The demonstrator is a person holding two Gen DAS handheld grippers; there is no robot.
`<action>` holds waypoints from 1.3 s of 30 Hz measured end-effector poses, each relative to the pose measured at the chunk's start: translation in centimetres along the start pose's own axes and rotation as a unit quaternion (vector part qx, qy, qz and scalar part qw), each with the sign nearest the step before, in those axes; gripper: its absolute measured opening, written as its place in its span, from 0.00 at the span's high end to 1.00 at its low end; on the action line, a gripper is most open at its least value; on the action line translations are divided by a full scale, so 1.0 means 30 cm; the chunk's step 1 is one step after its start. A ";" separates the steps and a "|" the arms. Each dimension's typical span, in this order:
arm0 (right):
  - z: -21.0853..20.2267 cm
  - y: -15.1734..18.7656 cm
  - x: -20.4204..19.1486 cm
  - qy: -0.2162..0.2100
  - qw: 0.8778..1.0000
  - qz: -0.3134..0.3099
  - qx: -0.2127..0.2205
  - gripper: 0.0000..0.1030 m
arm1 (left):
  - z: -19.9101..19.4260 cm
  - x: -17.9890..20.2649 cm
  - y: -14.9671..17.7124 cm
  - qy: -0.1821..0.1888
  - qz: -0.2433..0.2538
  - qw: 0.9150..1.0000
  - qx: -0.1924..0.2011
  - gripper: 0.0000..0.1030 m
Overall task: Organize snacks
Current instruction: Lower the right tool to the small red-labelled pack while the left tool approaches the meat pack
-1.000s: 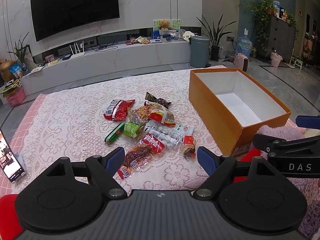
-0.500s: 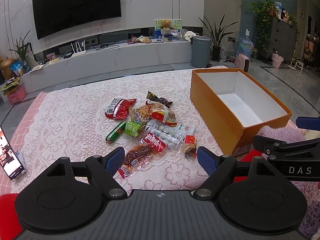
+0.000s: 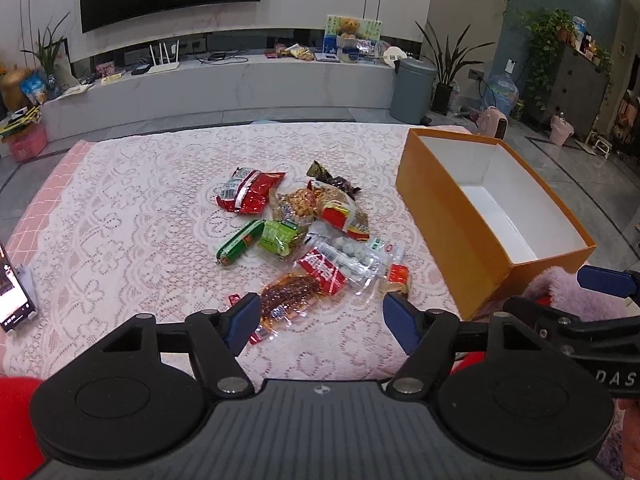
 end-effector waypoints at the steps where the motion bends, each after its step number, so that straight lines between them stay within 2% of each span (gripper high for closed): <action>1: 0.008 -0.004 -0.010 -0.004 1.000 -0.003 0.001 0.03 | 0.004 -0.003 -0.006 0.002 0.004 1.000 -0.001 0.22; 4: 0.035 -0.014 -0.046 -0.020 1.000 -0.013 -0.001 0.09 | 0.028 -0.004 -0.026 0.028 0.013 0.999 -0.012 0.31; 6: 0.063 -0.017 -0.068 -0.031 0.999 -0.016 -0.007 0.21 | 0.046 -0.012 -0.040 0.048 0.011 0.999 -0.020 0.35; 7: 0.080 -0.017 -0.076 -0.037 0.999 -0.016 -0.012 0.23 | 0.057 -0.013 -0.044 0.054 0.012 0.998 -0.024 0.37; 9: 0.117 -0.018 -0.097 -0.054 0.998 -0.016 -0.021 0.35 | 0.081 -0.016 -0.050 0.060 0.024 0.997 -0.036 0.37; 11: 0.161 -0.020 -0.116 -0.068 0.997 -0.015 -0.035 0.40 | 0.114 -0.023 -0.053 0.065 0.033 0.996 -0.051 0.37; 17: 0.332 -0.019 -0.130 -0.069 0.993 0.000 -0.097 0.40 | 0.222 -0.054 -0.055 0.062 0.073 0.992 -0.087 0.35; 23: 0.468 -0.005 -0.138 -0.055 0.990 -0.024 -0.130 0.40 | 0.314 -0.077 -0.034 0.071 0.096 0.987 -0.109 0.32; 27: 0.534 0.002 -0.135 -0.046 0.988 -0.037 -0.142 0.37 | 0.377 -0.077 -0.018 0.081 0.112 0.982 -0.125 0.29; 30: 0.573 0.007 -0.134 -0.042 0.987 -0.039 -0.148 0.26 | 0.419 -0.066 0.006 0.080 0.144 0.977 -0.137 0.24; 36: 0.633 0.015 -0.130 -0.041 0.986 -0.030 -0.159 0.26 | 0.512 -0.077 0.032 0.074 0.169 0.970 -0.158 0.22; 39: 0.657 0.018 -0.129 -0.042 0.985 -0.028 -0.165 0.26 | 0.548 -0.084 0.039 0.053 0.191 0.967 -0.159 0.22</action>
Point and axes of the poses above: each gripper's, at about its wrist camera, not at the fingertips, and z roughly the way its jaws point, x to its right, y to its underside, the point moved 9 cm from there along z, roughly the way its jaws point, and after that the axes turned 3 degrees about -z, right-handed, at the moved point
